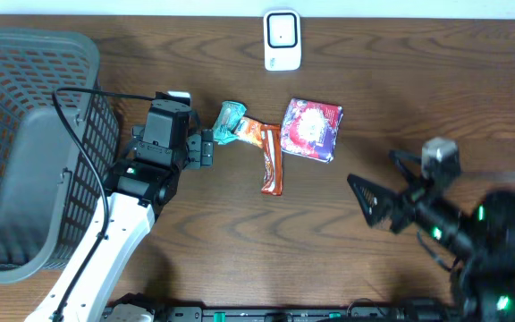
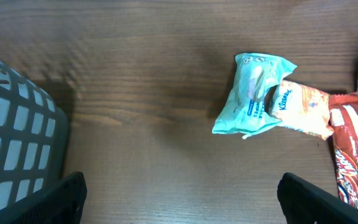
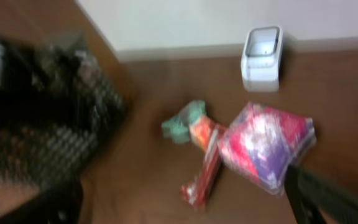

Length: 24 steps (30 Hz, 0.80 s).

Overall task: Scan the item barcode
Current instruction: 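Reach the right gripper to the red-purple pack and grasp it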

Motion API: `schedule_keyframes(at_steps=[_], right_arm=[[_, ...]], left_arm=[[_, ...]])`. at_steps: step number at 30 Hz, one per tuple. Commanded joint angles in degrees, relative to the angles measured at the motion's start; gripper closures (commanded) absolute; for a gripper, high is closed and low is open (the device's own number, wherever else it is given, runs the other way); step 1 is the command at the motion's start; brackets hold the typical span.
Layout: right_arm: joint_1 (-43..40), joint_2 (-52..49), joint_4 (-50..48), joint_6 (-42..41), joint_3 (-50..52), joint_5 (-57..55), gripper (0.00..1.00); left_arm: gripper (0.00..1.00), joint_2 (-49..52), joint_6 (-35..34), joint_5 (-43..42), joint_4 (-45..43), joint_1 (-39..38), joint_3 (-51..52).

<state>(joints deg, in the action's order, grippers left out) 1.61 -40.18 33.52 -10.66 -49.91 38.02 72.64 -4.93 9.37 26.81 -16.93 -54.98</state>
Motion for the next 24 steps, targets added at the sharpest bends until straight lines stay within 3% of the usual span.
schedule_keyframes(at_steps=[1,4,7,10,16,24], right_arm=[[-0.2,-14.3,13.2,11.5,-14.8,0.7,0.01],[-0.2,-24.0,21.0,11.5,-22.5,0.9,0.01],[-0.2,-31.5,24.6,11.6,-23.5,-0.2,0.01],[-0.2,-37.6,22.2,9.9,-23.1,-7.2,0.01],[-0.2,-50.6,15.5,-0.6,-23.3,-7.6,0.02],[-0.2,-67.9,3.8,2.8,-23.3,6.1,0.03]], left_arm=[[0.02,0.0,-0.5,0.1,0.2,0.2,-0.1],[0.02,0.0,-0.5,0.1,0.2,0.2,-0.1],[0.02,0.0,-0.5,0.1,0.2,0.2,-0.1],[0.02,0.0,-0.5,0.1,0.2,0.2,-0.1],[0.02,0.0,-0.5,0.1,0.2,0.2,-0.1],[0.02,0.0,-0.5,0.1,0.2,0.2,-0.1]])
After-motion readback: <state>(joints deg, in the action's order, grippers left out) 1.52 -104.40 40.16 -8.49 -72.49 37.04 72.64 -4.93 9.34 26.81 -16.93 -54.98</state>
